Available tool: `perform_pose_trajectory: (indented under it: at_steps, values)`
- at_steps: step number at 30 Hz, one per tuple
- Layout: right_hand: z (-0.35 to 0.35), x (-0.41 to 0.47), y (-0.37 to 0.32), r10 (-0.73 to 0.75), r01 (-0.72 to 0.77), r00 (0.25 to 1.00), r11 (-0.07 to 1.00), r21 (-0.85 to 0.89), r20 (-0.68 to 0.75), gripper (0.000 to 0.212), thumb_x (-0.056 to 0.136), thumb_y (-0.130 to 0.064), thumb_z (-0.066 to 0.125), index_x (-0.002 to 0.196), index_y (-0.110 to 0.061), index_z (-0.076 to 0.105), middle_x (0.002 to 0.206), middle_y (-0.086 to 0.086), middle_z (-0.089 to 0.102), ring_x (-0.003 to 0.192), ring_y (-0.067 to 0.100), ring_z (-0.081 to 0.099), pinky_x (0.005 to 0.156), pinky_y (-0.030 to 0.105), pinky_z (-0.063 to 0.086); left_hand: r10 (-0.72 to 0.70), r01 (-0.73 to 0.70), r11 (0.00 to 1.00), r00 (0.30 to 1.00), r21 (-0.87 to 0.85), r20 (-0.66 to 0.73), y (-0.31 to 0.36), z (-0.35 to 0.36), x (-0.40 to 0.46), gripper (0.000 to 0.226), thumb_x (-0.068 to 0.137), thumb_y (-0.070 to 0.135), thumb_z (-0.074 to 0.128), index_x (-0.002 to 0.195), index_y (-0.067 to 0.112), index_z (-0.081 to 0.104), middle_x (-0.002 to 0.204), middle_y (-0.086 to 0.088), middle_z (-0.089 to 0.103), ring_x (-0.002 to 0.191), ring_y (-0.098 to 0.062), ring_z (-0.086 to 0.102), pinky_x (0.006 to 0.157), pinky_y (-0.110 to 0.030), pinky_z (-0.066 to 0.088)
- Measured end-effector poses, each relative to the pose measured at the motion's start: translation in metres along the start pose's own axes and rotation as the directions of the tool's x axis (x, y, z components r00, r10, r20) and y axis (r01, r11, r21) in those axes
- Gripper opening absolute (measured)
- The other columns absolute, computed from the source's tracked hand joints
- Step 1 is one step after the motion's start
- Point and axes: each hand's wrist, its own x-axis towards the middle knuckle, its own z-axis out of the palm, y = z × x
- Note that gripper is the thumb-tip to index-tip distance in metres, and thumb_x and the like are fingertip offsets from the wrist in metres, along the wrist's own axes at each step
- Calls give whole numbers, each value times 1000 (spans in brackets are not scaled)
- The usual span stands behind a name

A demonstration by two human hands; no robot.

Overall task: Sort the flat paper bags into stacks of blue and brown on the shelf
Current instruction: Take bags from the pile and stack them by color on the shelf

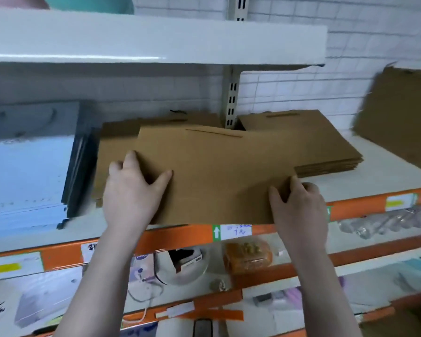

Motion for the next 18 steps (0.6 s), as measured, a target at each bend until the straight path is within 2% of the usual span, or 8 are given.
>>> perform_pose_trajectory:
  at_steps: [4, 7, 11, 18]
  values:
    - [3, 38, 25, 16, -16, 999, 1000, 2, -38, 35, 94, -38, 46, 111, -9, 55, 105, 11, 55, 93, 26, 50, 86, 38, 46, 39, -39, 999, 999, 7, 5, 32, 36, 7, 74, 81, 50, 64, 139, 11, 38, 126, -21, 44, 112, -41, 48, 85, -43, 43]
    - [1, 63, 40, 48, -49, 998, 998, -40, -29, 33, 94, -39, 46, 104, -9, 54, 105, 13, 54, 94, 28, 49, 85, 38, 42, 42, -42, 999, 999, 3, 21, 51, 60, 12, 74, 81, 49, 64, 138, 10, 39, 124, -21, 44, 111, -43, 49, 86, -44, 43]
    - [-5, 100, 58, 50, -51, 999, 997, -54, -17, 39, 95, -39, 46, 120, -9, 52, 117, 15, 52, 105, 31, 50, 89, 38, 40, 72, -72, 997, 997, -8, 21, 79, 84, 17, 77, 82, 48, 63, 142, 9, 35, 127, -21, 43, 114, -42, 47, 90, -45, 41]
    - [-12, 184, 103, -60, 62, 997, 997, -44, 47, 55, 96, -40, 44, 141, -9, 38, 134, 17, 45, 121, 31, 44, 100, 39, 35, 53, -52, 998, 997, 27, -58, 140, 135, 14, 82, 84, 49, 60, 147, 9, 27, 131, -20, 42, 118, -38, 45, 93, -43, 40]
